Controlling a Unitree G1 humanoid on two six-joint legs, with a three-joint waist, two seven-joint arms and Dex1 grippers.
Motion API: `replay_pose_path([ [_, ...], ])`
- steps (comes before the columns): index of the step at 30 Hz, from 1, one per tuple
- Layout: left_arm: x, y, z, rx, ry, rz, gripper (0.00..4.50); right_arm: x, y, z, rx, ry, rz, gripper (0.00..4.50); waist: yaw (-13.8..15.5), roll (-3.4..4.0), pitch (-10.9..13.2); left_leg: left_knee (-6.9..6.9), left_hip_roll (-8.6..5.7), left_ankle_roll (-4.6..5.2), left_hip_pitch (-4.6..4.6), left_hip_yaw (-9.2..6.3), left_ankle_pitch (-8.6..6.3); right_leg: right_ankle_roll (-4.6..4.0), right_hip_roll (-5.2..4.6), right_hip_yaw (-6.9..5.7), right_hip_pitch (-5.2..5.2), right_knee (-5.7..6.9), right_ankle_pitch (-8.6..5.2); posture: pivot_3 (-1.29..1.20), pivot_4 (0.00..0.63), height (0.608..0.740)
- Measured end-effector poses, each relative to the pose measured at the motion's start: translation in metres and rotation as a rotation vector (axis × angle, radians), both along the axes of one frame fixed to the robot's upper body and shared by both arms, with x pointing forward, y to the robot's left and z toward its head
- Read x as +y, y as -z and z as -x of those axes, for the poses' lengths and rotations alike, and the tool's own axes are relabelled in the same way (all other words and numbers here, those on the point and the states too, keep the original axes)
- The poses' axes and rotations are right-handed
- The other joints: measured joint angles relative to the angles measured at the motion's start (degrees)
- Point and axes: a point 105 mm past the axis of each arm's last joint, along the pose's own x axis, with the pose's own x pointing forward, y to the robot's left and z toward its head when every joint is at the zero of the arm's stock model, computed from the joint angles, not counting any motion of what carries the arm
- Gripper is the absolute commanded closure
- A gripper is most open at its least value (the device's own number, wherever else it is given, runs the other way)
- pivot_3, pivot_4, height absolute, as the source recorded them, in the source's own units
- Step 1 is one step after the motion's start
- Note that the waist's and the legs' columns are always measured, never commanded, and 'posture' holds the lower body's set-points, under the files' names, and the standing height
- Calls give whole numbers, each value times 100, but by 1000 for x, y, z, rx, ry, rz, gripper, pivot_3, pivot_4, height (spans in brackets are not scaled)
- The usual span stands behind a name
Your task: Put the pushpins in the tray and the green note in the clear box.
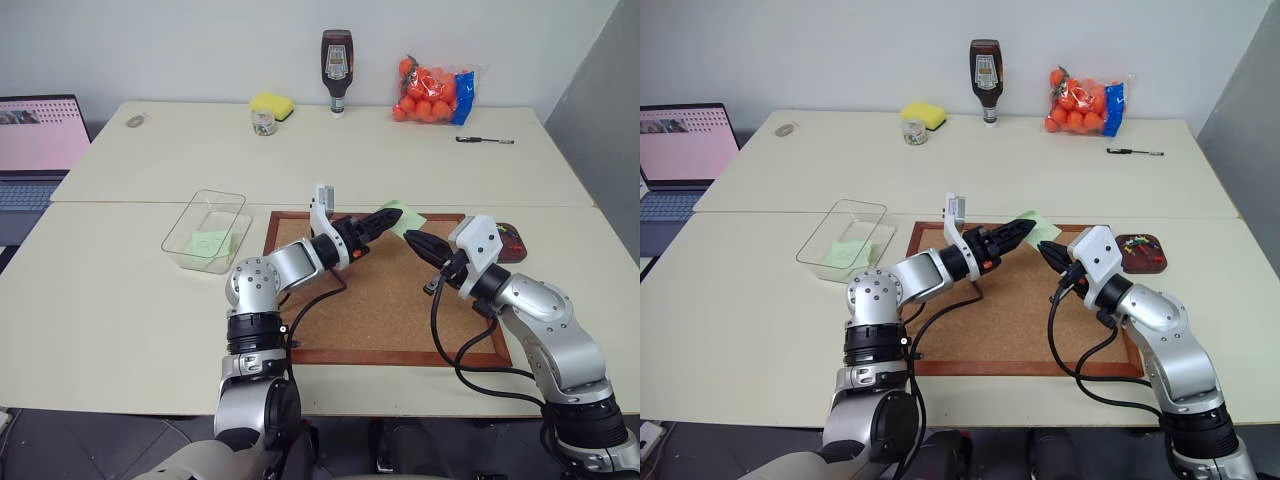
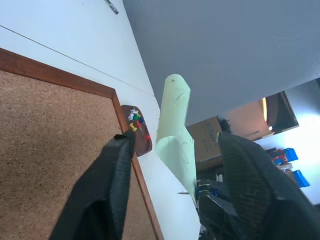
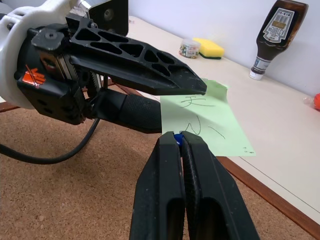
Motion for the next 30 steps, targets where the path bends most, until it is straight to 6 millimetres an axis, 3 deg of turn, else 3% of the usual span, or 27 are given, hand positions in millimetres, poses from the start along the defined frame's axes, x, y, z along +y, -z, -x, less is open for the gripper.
replay_pose_path([
  [10,2,-2,1,31,7,35,4449,0,0,0,-1,2,0,4500,2,0,0,0,0,-5,0,0,3,0,0,0,0,0,0,0,150,740],
  [22,3,-2,0,45,-8,35,4449,2,-3,-2,-17,22,-24,4500,2,0,0,0,0,-9,1,0,4,0,0,1,0,1,0,0,150,740],
  [30,9,11,-2,52,-36,-47,4449,3,-23,-1,-99,36,-64,4500,3,0,0,0,0,-13,2,1,6,0,0,2,0,2,0,0,150,740],
])
